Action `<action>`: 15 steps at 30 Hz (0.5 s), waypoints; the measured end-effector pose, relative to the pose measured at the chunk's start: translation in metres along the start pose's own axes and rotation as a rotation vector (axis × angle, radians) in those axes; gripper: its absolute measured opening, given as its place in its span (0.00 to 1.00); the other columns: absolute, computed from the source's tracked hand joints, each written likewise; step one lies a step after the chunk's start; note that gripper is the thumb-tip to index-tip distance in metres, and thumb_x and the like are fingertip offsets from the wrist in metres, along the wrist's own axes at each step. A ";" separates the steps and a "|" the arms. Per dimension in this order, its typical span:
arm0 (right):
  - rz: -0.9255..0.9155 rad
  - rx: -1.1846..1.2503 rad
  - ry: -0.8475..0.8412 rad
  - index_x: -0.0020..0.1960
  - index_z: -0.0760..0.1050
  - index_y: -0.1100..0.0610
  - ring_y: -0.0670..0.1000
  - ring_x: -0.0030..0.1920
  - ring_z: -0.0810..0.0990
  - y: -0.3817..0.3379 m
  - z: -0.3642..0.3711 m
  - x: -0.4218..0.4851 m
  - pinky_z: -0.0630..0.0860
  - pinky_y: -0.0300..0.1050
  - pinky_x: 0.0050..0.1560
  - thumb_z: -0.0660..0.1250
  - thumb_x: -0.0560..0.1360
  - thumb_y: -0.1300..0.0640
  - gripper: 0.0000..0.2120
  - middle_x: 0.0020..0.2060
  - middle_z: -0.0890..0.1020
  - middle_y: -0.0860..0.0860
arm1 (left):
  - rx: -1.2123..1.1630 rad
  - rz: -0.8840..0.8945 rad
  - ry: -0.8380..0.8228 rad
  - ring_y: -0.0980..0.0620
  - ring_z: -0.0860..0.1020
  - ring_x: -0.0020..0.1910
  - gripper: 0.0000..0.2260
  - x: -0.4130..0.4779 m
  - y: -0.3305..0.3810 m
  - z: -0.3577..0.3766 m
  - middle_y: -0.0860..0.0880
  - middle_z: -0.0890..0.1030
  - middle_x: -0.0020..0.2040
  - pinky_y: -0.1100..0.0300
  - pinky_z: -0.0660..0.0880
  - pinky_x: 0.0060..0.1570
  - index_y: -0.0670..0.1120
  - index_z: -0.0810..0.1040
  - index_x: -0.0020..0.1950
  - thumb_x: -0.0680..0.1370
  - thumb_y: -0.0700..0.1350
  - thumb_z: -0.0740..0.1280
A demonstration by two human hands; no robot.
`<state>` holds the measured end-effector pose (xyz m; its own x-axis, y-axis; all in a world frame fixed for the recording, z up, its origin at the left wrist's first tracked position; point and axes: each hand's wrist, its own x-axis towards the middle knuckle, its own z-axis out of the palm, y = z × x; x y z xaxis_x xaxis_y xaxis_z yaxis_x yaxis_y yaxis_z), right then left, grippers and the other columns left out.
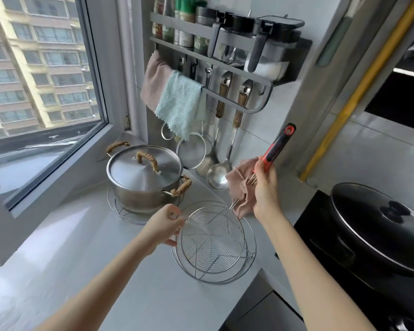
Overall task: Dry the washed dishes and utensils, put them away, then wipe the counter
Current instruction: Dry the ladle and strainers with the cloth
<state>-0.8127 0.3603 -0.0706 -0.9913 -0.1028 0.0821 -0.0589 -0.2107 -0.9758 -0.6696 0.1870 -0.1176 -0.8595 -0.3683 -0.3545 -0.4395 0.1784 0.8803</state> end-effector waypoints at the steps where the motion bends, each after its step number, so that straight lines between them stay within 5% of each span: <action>1: 0.001 -0.034 -0.009 0.51 0.74 0.43 0.51 0.52 0.77 0.003 -0.001 0.005 0.73 0.59 0.64 0.62 0.79 0.48 0.03 0.46 0.78 0.47 | -0.011 -0.002 0.010 0.46 0.79 0.46 0.07 0.004 0.003 -0.001 0.40 0.78 0.53 0.47 0.82 0.41 0.46 0.72 0.56 0.78 0.42 0.63; 3: -0.005 -0.091 -0.028 0.49 0.75 0.43 0.52 0.49 0.77 0.007 0.000 0.014 0.75 0.59 0.60 0.63 0.78 0.48 0.02 0.44 0.78 0.48 | -0.035 0.001 0.027 0.45 0.79 0.47 0.09 0.011 0.008 -0.003 0.41 0.77 0.54 0.48 0.82 0.41 0.46 0.72 0.58 0.78 0.41 0.63; 7: -0.031 -0.168 -0.056 0.51 0.73 0.49 0.45 0.40 0.75 0.007 0.007 0.036 0.74 0.39 0.44 0.62 0.80 0.52 0.02 0.39 0.75 0.47 | -0.081 0.041 0.061 0.44 0.80 0.48 0.08 0.028 0.022 -0.005 0.41 0.77 0.53 0.48 0.82 0.39 0.46 0.71 0.58 0.79 0.41 0.64; 15: -0.257 -0.387 -0.174 0.54 0.72 0.47 0.36 0.39 0.75 -0.013 0.017 0.077 0.72 0.33 0.44 0.61 0.80 0.53 0.04 0.43 0.77 0.44 | -0.172 0.121 0.094 0.49 0.80 0.46 0.09 0.060 0.058 -0.010 0.42 0.77 0.55 0.53 0.82 0.36 0.46 0.71 0.60 0.79 0.42 0.63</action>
<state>-0.8863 0.3384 -0.0486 -0.9067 -0.2626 0.3300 -0.3707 0.1229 -0.9206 -0.7442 0.1662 -0.0852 -0.8719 -0.4380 -0.2189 -0.2764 0.0712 0.9584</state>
